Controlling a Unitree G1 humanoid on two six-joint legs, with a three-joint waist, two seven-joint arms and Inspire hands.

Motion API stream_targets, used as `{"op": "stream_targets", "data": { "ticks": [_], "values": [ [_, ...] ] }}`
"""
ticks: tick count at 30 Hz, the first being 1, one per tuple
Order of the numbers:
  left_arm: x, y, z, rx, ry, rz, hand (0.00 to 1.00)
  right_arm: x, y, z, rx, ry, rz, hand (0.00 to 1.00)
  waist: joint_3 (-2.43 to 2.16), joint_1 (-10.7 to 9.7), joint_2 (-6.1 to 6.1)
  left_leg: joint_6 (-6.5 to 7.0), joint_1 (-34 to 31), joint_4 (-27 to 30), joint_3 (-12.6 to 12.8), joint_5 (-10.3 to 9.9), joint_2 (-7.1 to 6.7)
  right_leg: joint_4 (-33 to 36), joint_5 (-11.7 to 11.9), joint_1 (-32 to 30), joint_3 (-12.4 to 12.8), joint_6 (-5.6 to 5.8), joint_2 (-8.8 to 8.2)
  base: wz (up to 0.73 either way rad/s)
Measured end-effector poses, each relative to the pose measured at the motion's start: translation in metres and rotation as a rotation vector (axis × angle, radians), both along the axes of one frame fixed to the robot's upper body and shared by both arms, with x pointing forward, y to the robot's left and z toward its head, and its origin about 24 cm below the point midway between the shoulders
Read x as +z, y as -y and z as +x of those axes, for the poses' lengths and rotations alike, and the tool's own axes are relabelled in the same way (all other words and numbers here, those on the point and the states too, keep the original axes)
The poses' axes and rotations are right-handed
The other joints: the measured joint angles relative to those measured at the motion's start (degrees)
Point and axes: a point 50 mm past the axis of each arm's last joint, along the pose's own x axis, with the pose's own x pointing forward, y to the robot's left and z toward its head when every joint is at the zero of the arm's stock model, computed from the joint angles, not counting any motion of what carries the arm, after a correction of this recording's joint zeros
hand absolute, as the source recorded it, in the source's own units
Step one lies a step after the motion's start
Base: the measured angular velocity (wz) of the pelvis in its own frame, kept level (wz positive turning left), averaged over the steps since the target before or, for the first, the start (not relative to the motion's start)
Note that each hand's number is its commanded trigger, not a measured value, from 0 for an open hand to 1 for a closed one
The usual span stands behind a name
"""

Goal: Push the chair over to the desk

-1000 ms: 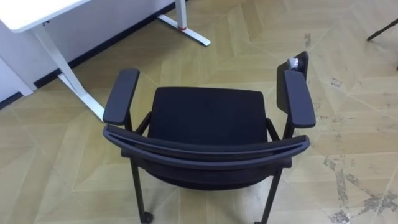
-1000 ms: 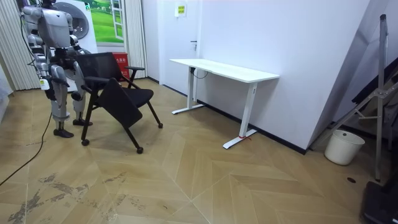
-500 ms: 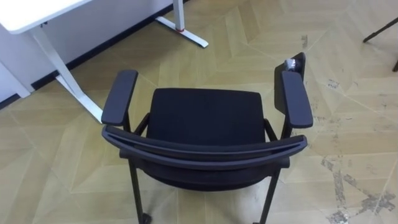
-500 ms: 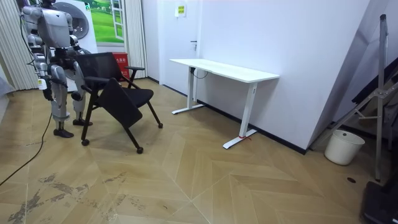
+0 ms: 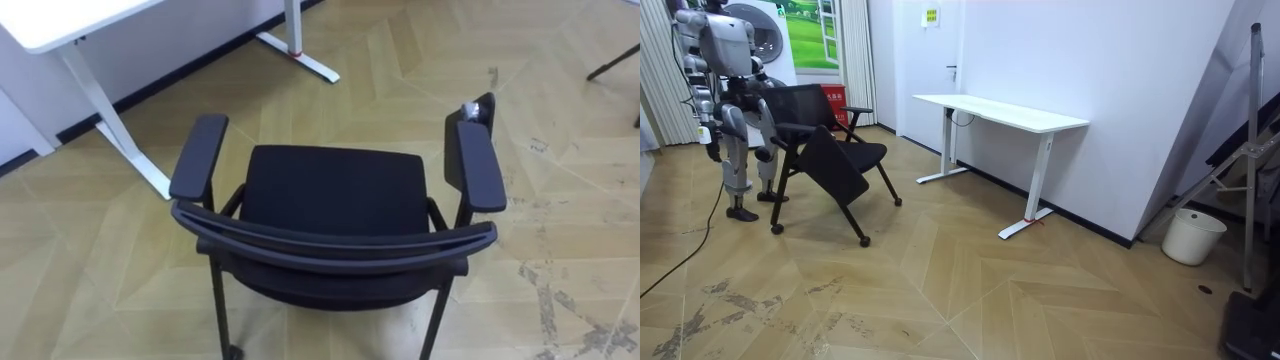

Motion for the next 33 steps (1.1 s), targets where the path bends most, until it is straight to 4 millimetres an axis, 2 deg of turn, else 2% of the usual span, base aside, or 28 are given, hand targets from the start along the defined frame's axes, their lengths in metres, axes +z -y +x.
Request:
{"op": "stream_targets", "data": {
  "ticks": [4, 6, 10, 13, 18, 21, 25, 27, 31, 33],
  "values": [
    [0.005, -0.017, 0.003, 0.025, 0.001, 0.096, 0.0, 0.002, 0.005, 0.004, -0.012, 0.017, -0.016, 0.0, 0.07, -0.1, 0.53, -0.01, 0.8, 0.0, -0.1, -0.1, 0.01, -0.1, 0.0, 0.8, -0.1, 0.0, 0.01, 0.0],
    [0.008, -0.024, 0.005, 0.032, -0.003, 0.154, 0.0, 0.002, 0.007, 0.006, -0.025, 0.024, -0.023, 0.0, -0.03, -0.3, 1.17, 0.02, 0.8, 0.1, -0.3, -0.2, -0.03, -0.1, 0.0, 0.8, -0.2, 0.0, 0.0, 0.0],
    [0.015, -0.037, 0.014, 0.048, 0.006, 0.251, 0.0, 0.003, 0.012, 0.005, -0.042, 0.023, -0.033, 0.0, -0.09, -0.3, 1.55, 0.02, 0.7, 0.2, -0.6, -0.2, -0.03, -0.1, 0.0, 0.8, -0.3, 0.0, 0.03, 0.03],
    [0.025, -0.047, 0.032, 0.044, 0.079, 0.33, 0.0, 0.006, 0.021, 0.008, -0.051, 0.036, -0.056, 0.0, -0.26, -0.3, 1.99, 0.02, 0.6, 0.1, -0.4, -0.2, -0.04, -0.1, 0.0, 0.5, -0.3, 0.0, 0.03, 0.0],
    [0.057, -0.065, 0.083, -0.011, 0.269, 0.476, 0.0, 0.008, 0.028, 0.013, -0.033, 0.048, -0.081, 0.0, -0.38, -0.7, 3.05, 0.01, 0.6, 0.0, -0.6, -0.2, -0.04, -0.1, 0.0, 0.8, -0.2, 0.0, 0.07, 0.0],
    [0.075, -0.068, 0.106, -0.042, 0.364, 0.552, 0.0, 0.008, 0.028, 0.015, -0.015, 0.047, -0.083, 0.0, -0.58, -1.3, 3.37, 0.01, 0.7, 0.0, -0.5, -0.2, -0.04, -0.1, 0.0, 0.9, -0.2, 0.01, 0.05, 0.0],
    [0.102, -0.067, 0.135, -0.13, 0.476, 0.662, 0.0, 0.008, 0.028, 0.017, -0.008, 0.049, -0.083, 0.0, -0.56, -1.8, 3.29, 0.01, 0.4, 0.0, -0.5, -0.2, -0.04, -0.1, 0.0, 0.3, -0.2, 0.0, 0.05, 0.0],
    [0.126, -0.063, 0.154, -0.216, 0.577, 0.748, 0.0, 0.008, 0.027, 0.018, -0.003, 0.047, -0.082, 0.0, -0.56, -1.8, 3.3, 0.01, 0.2, 0.0, -0.5, -0.2, -0.03, -0.1, 0.0, 0.0, -0.2, 0.0, 0.05, 0.0],
    [0.148, -0.054, 0.17, -0.334, 0.66, 0.849, 0.0, 0.007, 0.024, 0.018, 0.001, 0.047, -0.074, 0.0, -0.58, -2.3, 3.59, 0.0, -0.3, 0.0, -0.3, -0.2, -0.04, -0.2, 0.0, 0.0, -0.2, -0.01, 0.07, 0.0],
    [0.164, -0.05, 0.178, -0.403, 0.703, 0.919, 0.0, 0.007, 0.024, 0.016, -0.002, 0.042, -0.073, 0.0, -0.55, -3.2, 3.66, 0.0, -0.3, 0.0, -0.3, -0.2, -0.05, -0.2, 0.0, 0.0, -0.2, 0.0, 0.07, 0.03]
  ]
}}
